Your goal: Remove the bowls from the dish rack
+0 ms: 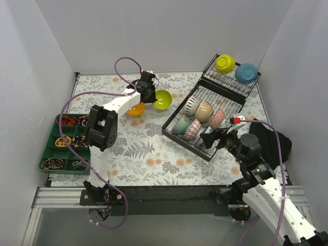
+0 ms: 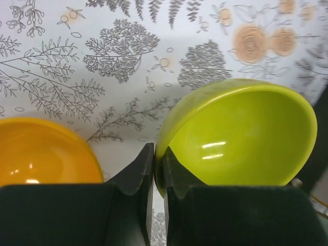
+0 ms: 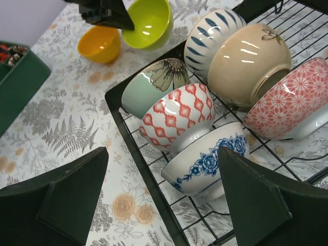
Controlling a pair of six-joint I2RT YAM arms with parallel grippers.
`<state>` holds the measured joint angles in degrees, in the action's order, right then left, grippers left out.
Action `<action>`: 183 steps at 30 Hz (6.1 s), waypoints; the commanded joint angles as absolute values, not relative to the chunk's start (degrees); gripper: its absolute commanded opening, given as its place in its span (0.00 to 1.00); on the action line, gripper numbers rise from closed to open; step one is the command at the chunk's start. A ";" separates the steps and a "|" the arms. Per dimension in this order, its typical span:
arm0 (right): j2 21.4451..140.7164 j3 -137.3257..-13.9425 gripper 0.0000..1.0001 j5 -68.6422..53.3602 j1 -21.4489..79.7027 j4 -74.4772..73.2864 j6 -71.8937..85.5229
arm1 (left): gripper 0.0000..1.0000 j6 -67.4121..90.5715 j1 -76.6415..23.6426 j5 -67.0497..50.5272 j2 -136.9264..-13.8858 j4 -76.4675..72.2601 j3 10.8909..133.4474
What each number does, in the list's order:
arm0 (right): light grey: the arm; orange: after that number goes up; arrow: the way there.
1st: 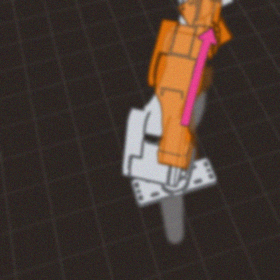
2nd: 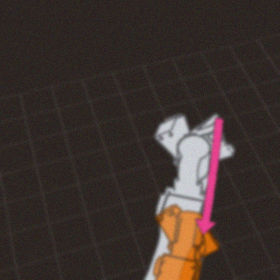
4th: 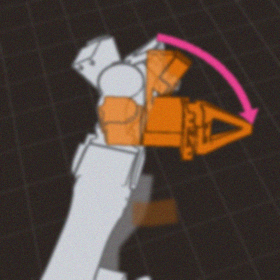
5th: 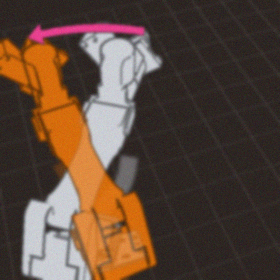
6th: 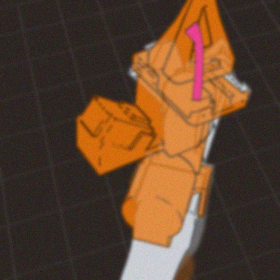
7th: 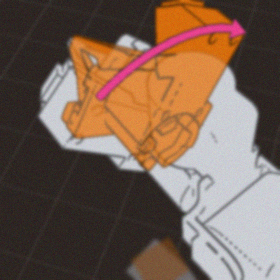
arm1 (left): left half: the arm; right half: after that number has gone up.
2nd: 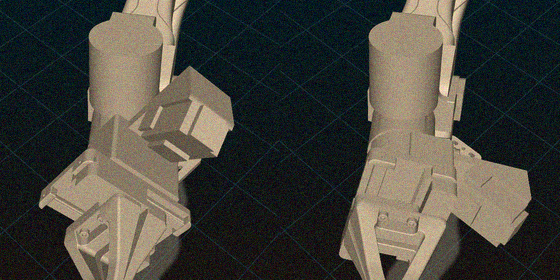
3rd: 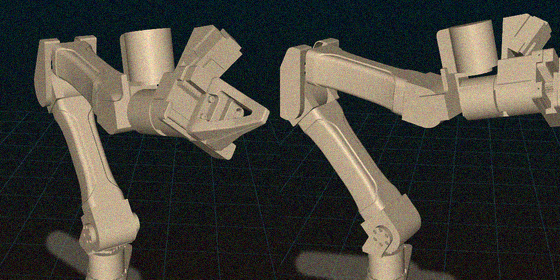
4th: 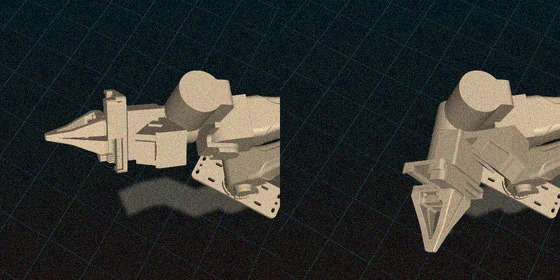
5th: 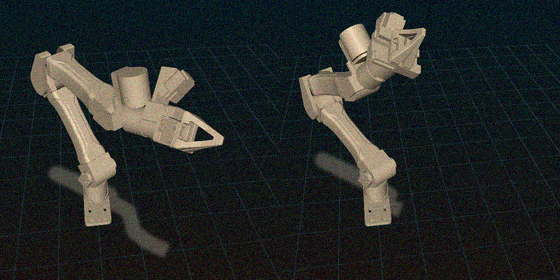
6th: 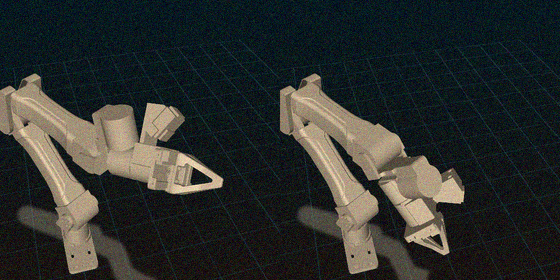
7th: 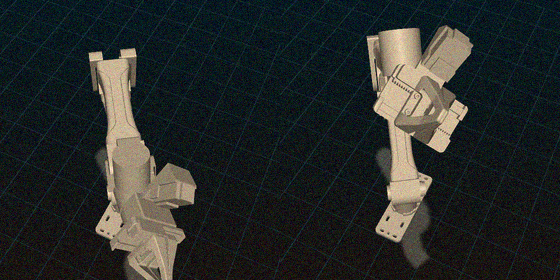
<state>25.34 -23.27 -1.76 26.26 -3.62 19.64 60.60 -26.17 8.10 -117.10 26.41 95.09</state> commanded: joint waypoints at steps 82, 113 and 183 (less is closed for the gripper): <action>81.39 -66.44 0.94 16.69 78.40 -17.48 3.08 | 0.98 54.58 -21.71 9.32 -49.92 12.39 47.29; 88.84 -69.69 0.99 -6.30 -5.60 4.39 -5.02 | 0.98 53.97 -21.80 5.01 -50.63 12.22 47.02; 86.31 -68.03 0.25 -18.58 -2.83 7.56 -8.52 | 0.98 53.70 -21.80 0.09 -52.56 11.69 46.76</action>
